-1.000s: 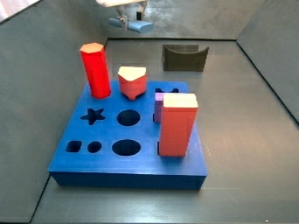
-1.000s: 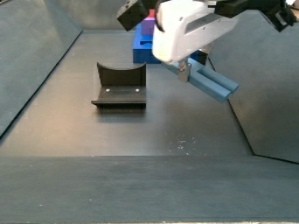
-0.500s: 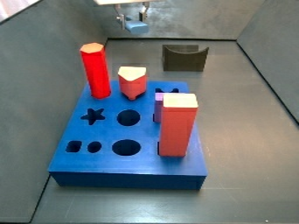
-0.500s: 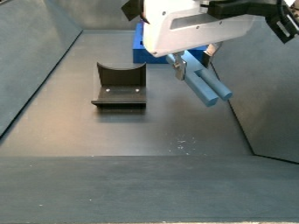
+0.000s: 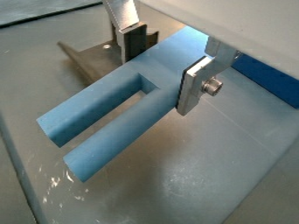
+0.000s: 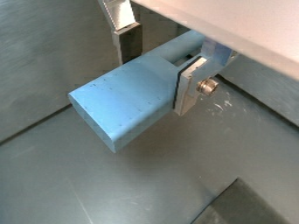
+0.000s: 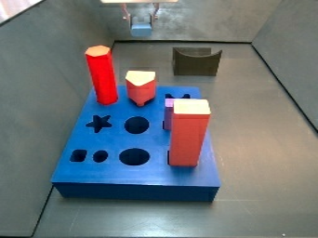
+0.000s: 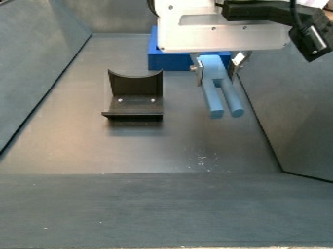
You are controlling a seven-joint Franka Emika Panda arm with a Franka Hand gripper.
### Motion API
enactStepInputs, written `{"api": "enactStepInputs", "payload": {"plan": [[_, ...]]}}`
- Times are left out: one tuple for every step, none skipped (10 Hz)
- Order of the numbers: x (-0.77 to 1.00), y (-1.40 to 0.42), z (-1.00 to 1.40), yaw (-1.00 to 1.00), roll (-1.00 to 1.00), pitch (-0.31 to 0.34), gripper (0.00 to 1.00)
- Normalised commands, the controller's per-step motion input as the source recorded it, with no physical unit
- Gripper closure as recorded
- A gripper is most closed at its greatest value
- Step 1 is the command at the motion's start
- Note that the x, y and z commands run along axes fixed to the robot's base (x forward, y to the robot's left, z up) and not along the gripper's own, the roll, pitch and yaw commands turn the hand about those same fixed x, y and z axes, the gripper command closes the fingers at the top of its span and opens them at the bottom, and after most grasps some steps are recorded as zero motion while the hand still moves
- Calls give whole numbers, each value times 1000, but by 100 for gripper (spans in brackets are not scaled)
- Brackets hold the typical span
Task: Pick up the square-circle object. Move up. Rotate the square-circle object. Place the square-circle object on the fixture. Regrasp the square-circle object. Move to above the board. Insert the square-circle object.
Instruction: Rotate the square-circle object.
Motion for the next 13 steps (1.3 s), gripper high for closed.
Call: {"api": "enactStepInputs", "payload": {"plan": [[20,15,-2,-344,-47,-23,100],[20,15,-2,-227,-47,-22,100],[0,0,-1000,0,0,0,100],[8,2,-1000,24,2,-11,100],[21,-1,-1000,20,-5,-28,100],[26,-3,-1000,19,-12,-32,100],[33,-1,-1000,17,-28,-32,100],[44,-1,-913,15,-45,-32,100],[44,2,-765,14,-55,-33,100],[39,4,-621,14,-64,-37,100],[35,5,-483,14,-72,-44,100],[35,8,-305,15,-81,-52,100],[32,7,-178,15,-89,-56,100]]}}
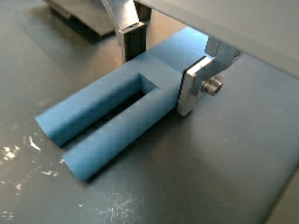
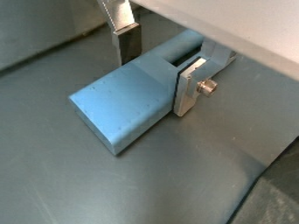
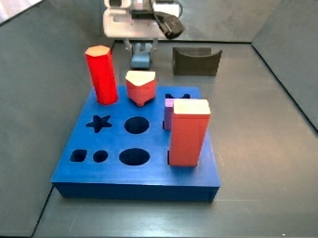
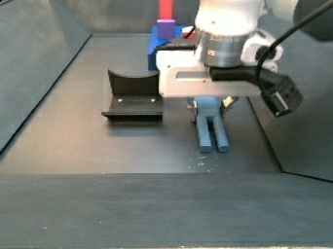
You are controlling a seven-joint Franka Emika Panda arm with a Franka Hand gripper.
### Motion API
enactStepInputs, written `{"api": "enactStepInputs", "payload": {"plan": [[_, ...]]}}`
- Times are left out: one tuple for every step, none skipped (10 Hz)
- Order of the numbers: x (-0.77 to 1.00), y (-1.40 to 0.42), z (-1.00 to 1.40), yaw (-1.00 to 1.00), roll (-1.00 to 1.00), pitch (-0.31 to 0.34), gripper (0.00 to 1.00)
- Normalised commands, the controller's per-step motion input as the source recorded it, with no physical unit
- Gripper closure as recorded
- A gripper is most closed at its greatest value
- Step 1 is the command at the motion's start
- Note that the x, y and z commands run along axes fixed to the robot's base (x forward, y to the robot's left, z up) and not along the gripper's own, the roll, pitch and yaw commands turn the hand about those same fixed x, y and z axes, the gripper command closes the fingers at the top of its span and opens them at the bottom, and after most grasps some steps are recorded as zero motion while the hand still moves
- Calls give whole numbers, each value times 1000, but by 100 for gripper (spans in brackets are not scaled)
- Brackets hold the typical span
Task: Pick up the square-circle object. Move up. Rotate the square-circle object. Place the square-circle object on the fixture. Regrasp the square-circle object. Move to above the board. Insert the square-circle object.
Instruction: Rotate the square-circle object.
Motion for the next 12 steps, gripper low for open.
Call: {"api": "enactStepInputs", "payload": {"plan": [[0,0,0,0,0,0,0],[0,0,1000,0,0,0,0],[-7,-1,1000,0,-2,11,0],[-16,-1,1000,2,-2,31,0],[-12,3,1000,2,2,55,0],[-10,4,1000,1,8,70,0],[-14,5,1000,0,19,75,0],[-19,7,1000,-1,34,82,0],[-22,8,961,-2,46,84,0],[-26,6,747,-3,62,86,0],[-23,6,590,-2,75,88,0],[0,0,0,1000,0,0,0]]}}
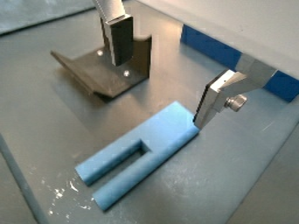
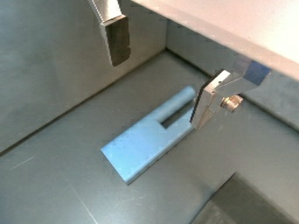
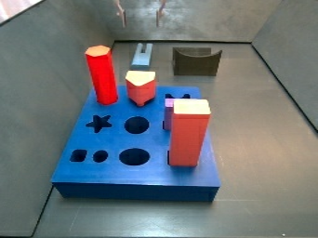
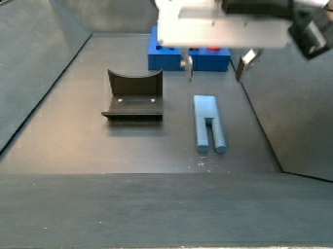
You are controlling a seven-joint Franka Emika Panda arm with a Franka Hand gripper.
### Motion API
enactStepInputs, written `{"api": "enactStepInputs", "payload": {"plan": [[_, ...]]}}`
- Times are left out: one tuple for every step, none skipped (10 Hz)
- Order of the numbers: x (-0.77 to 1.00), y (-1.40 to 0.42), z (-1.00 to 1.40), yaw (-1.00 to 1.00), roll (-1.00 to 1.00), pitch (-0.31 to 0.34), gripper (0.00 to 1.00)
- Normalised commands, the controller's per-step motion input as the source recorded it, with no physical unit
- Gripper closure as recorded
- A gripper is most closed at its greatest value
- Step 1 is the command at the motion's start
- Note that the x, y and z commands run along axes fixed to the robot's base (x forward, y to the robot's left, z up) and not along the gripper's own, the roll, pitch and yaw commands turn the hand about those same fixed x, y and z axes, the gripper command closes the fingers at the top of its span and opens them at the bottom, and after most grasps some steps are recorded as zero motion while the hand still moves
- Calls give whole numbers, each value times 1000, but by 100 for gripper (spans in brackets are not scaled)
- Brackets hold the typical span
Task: Pick up the square-circle object. Move up. Rotate the square-circle object. Place the square-circle object on the fixture. Regrasp the square-circle object. Move to above the board. Insert the square-circle object.
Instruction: Rotate the square-circle object.
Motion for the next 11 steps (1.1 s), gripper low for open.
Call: {"api": "enactStepInputs", "payload": {"plan": [[-3,-9,-212,1000,1,1,0],[27,-3,-262,1000,1,1,0],[35,-5,-170,1000,1,1,0],[30,-8,-115,1000,0,1,0],[18,-8,-61,1000,0,2,0],[18,-7,-56,1000,0,2,0],[18,-8,-49,1000,-1,2,0],[17,-8,-45,1000,-1,2,0],[16,-8,-41,1000,-1,3,0],[16,-8,-39,1000,-1,3,0],[16,-8,-38,1000,-1,3,0]]}}
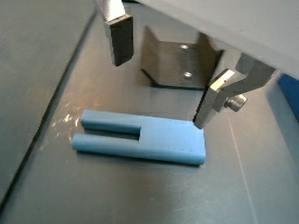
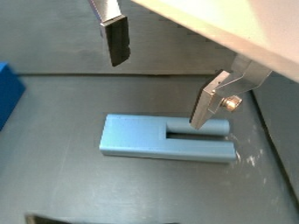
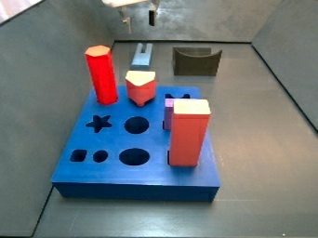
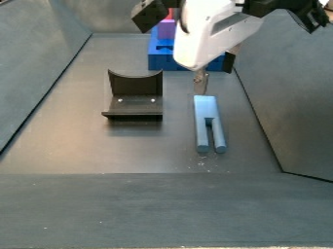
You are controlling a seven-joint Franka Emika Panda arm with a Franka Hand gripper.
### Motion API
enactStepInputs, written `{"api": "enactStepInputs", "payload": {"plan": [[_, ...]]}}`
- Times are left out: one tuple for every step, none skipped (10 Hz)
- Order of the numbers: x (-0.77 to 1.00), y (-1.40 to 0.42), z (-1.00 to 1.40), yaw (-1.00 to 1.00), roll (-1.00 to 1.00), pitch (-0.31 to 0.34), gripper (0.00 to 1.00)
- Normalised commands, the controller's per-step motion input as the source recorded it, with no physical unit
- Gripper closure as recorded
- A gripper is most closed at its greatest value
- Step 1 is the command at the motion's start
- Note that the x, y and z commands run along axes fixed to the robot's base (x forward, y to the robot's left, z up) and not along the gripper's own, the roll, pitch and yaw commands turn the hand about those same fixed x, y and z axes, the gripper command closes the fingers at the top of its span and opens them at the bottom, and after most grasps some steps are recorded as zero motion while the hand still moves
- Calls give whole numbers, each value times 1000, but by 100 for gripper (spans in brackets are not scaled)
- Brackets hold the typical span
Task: Pick up the square-circle object. Move up. Rotate the square-circle object. Place the square-circle object on the fixture. Regrasp the square-circle object. Move to above the board. Insert the square-circle object.
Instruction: Rotate the square-circle object.
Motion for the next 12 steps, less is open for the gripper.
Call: {"api": "enactStepInputs", "payload": {"plan": [[16,-8,-38,1000,-1,3,0],[15,-8,-38,1000,-1,3,0],[15,-8,-38,1000,-1,3,0],[15,-8,-38,1000,-1,3,0],[15,-8,-38,1000,-1,3,0],[15,-8,-38,1000,-1,4,0],[15,-8,-38,1000,-1,4,0],[15,-8,-37,1000,-1,4,0],[15,-8,-37,1000,-1,4,0],[15,-8,-37,1000,-1,4,0],[15,-8,-37,1000,-1,4,0],[15,-8,-37,1000,-1,5,0]]}}
